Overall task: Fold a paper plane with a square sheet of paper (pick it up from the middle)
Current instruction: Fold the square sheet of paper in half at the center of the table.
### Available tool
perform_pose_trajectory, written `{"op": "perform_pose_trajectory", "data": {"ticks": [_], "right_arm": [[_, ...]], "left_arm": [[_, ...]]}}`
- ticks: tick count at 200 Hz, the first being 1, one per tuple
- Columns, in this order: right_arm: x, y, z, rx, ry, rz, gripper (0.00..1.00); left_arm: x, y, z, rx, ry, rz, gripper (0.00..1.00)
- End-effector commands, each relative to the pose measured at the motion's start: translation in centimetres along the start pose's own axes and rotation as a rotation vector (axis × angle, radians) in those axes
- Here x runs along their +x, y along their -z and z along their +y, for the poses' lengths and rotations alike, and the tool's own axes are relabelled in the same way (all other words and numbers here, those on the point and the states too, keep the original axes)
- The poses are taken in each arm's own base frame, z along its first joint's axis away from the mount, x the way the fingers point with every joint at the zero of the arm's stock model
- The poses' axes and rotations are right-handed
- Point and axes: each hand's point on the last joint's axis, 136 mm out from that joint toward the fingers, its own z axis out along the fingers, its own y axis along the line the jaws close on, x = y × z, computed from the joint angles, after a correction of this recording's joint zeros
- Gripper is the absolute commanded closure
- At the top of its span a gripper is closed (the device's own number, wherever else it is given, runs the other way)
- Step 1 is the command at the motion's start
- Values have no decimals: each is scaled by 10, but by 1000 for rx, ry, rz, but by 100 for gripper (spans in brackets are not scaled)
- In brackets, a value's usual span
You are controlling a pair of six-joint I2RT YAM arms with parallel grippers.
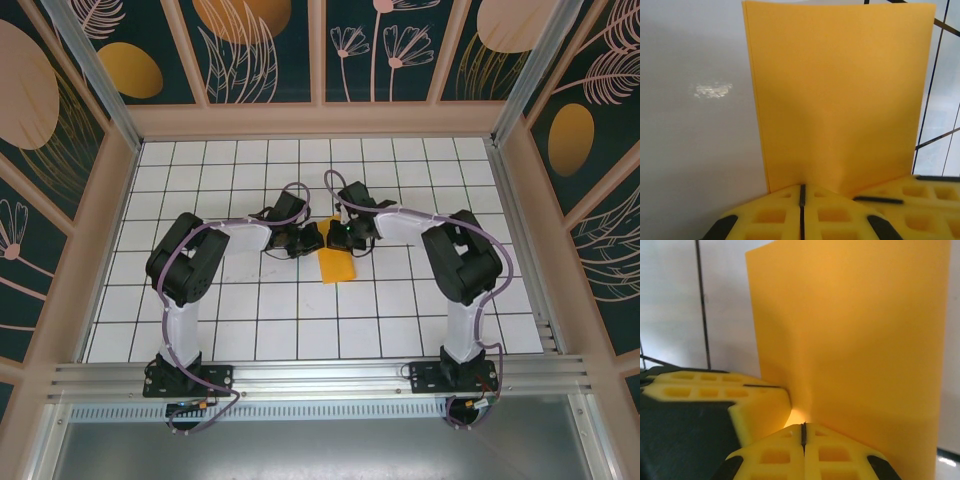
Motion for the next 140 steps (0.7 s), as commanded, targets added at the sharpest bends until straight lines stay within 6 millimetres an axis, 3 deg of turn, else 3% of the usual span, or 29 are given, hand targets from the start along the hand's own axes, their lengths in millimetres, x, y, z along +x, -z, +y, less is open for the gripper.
{"op": "perform_pose_trajectory", "data": {"ticks": [1,48,57,140], "right_arm": [[-6,-1,-7,8,6,10,96],[10,-8,-19,5,26,49,96],[5,-5,-31,5,5,40,96],[20,9,-58,-68,18,28,97]], "left_arm": [[41,-23,93,-310,93,87,92],[44,-23,101,-337,107,88,93],[45,-23,103,-345,110,89,93],[51,-21,116,-384,118,94,94]]}}
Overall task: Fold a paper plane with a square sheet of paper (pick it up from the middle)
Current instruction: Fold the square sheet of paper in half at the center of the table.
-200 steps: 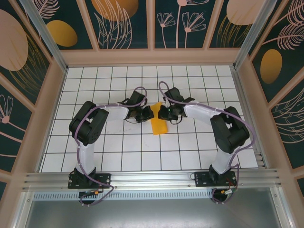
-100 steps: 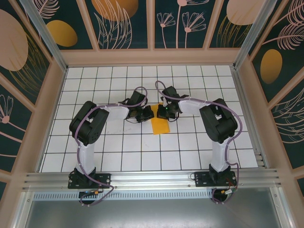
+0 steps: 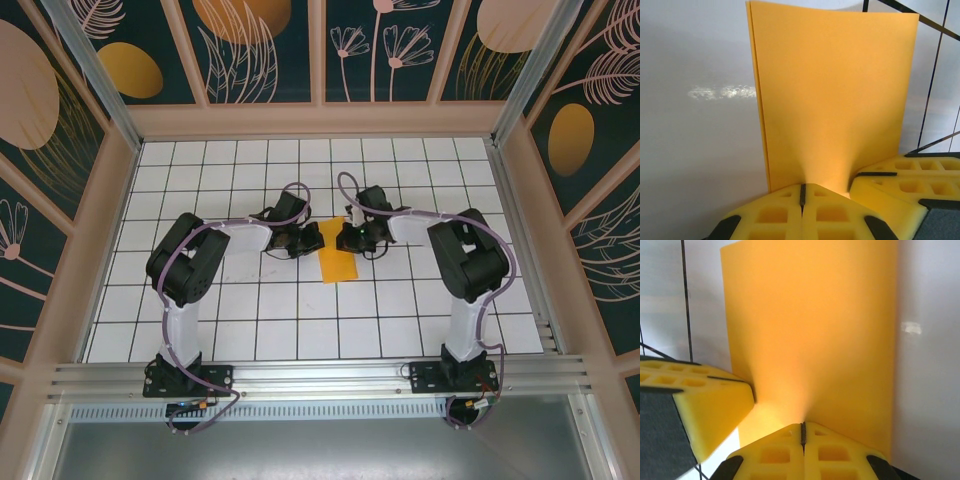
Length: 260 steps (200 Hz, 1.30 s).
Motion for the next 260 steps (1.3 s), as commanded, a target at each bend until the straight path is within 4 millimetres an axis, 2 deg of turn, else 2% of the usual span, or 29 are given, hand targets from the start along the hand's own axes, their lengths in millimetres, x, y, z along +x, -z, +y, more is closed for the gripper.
{"op": "perform_pose_trajectory", "data": {"ticks": [1,39,61,96,108,118,153,177,197,215,244,260], "right_arm": [[20,10,-28,40,-22,36,97],[30,24,-47,26,-66,21,97],[25,32,-49,26,-76,-6,98],[-10,64,-8,-73,-16,-136,98],[-17,69,4,-116,-3,-158,98],[-18,65,12,-143,5,-149,98],[-15,30,19,-160,1,-68,100],[-21,13,26,-177,10,-46,100],[-26,6,19,-167,-7,-50,100],[-25,1,4,-132,-42,-54,100],[-19,0,-37,-22,-128,-68,100],[-21,6,-55,21,-175,-92,100]], "left_arm": [[51,-21,115,-376,109,104,94],[54,-20,119,-388,110,105,95],[54,-20,118,-384,108,104,95],[51,-19,113,-371,100,101,95],[50,-19,113,-369,99,100,95],[50,-19,112,-366,96,100,95],[49,-19,110,-362,94,101,95],[51,-19,112,-365,93,107,95],[52,-19,113,-373,93,107,95],[53,-18,115,-378,94,110,95],[57,-17,119,-388,97,113,96],[58,-17,122,-390,100,116,96]]}}
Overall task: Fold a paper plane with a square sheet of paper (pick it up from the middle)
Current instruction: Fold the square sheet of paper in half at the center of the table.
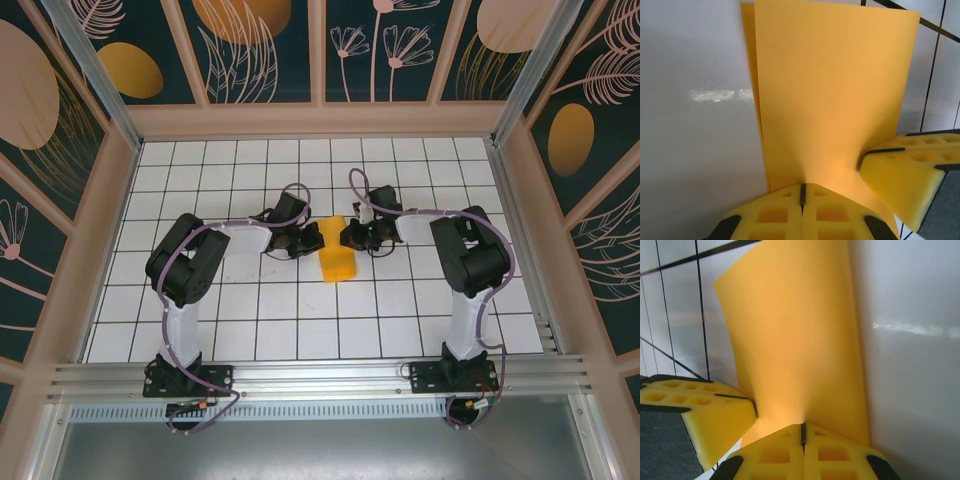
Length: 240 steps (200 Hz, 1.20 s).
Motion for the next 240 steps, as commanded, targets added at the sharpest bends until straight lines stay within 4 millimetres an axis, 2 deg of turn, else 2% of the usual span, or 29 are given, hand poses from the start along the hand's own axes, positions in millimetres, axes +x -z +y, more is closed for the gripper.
{"op": "perform_pose_trajectory", "data": {"ticks": [1,13,32,57,71,98,117,139,168,220,240], "right_arm": [[-11,10,-47,134,-92,-75,100],[-17,17,-52,157,-110,-102,100],[-32,29,-42,165,-97,-155,100],[-49,46,-14,118,-57,-223,100],[-52,51,7,60,-19,-232,100],[-44,37,41,-45,58,-159,100],[-38,17,49,-71,73,-95,100],[-41,1,40,-55,56,-63,100],[-51,-6,20,-8,12,-62,100],[-67,-6,-36,173,-103,-104,100],[-72,-2,-48,215,-147,-127,100]], "left_arm": [[59,-15,121,-395,104,128,96],[60,-15,121,-395,102,129,96],[60,-16,120,-391,104,130,96],[59,-16,119,-388,100,128,96],[58,-16,118,-387,100,129,96],[57,-16,118,-386,103,126,96],[58,-16,118,-387,103,126,97],[58,-15,118,-388,102,127,97],[58,-14,118,-387,102,128,97],[59,-13,118,-387,95,128,98],[60,-14,119,-390,95,130,98]]}}
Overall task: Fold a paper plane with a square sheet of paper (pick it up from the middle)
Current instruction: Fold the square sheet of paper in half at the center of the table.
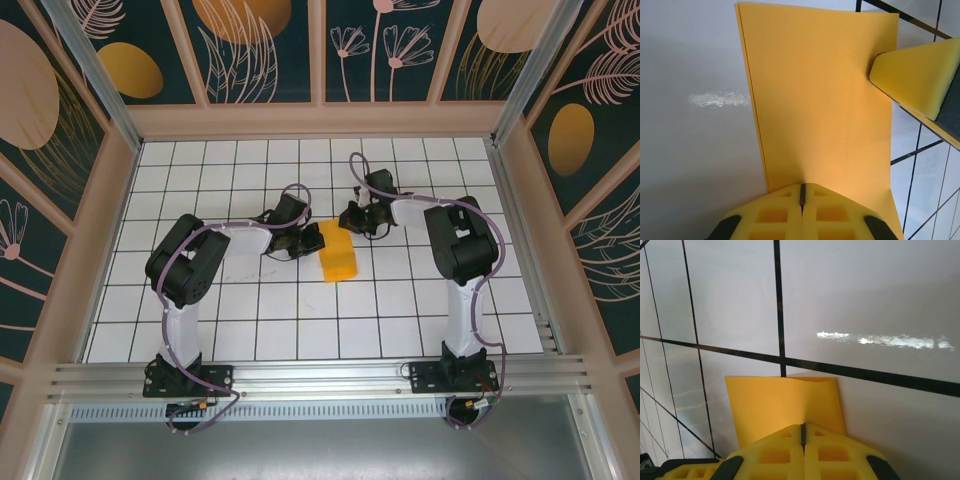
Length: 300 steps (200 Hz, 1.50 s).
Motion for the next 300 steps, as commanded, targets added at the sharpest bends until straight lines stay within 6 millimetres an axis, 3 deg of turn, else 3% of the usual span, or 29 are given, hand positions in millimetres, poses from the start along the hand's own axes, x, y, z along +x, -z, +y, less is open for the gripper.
{"op": "perform_pose_trajectory", "data": {"ticks": [1,43,68,88,116,146,173,222,300], "right_arm": [[-21,4,-45,164,-85,-74,100],[-48,23,-42,176,-128,-168,100],[-53,42,-10,77,-71,-199,100],[-35,60,16,-30,-7,-184,100],[17,69,36,-129,74,-58,100],[69,55,28,-93,70,65,100],[98,38,18,-54,63,136,100],[123,31,-10,16,41,190,100],[154,50,-46,78,-12,214,100]], "left_arm": [[62,-13,118,-391,99,152,98],[62,-12,119,-391,101,151,98],[61,-13,118,-388,98,150,98],[61,-13,117,-385,96,148,98],[60,-14,117,-383,95,148,98],[60,-14,116,-382,95,145,98],[60,-14,117,-381,100,143,98],[60,-14,118,-388,103,140,98],[60,-14,121,-403,105,136,99]]}}
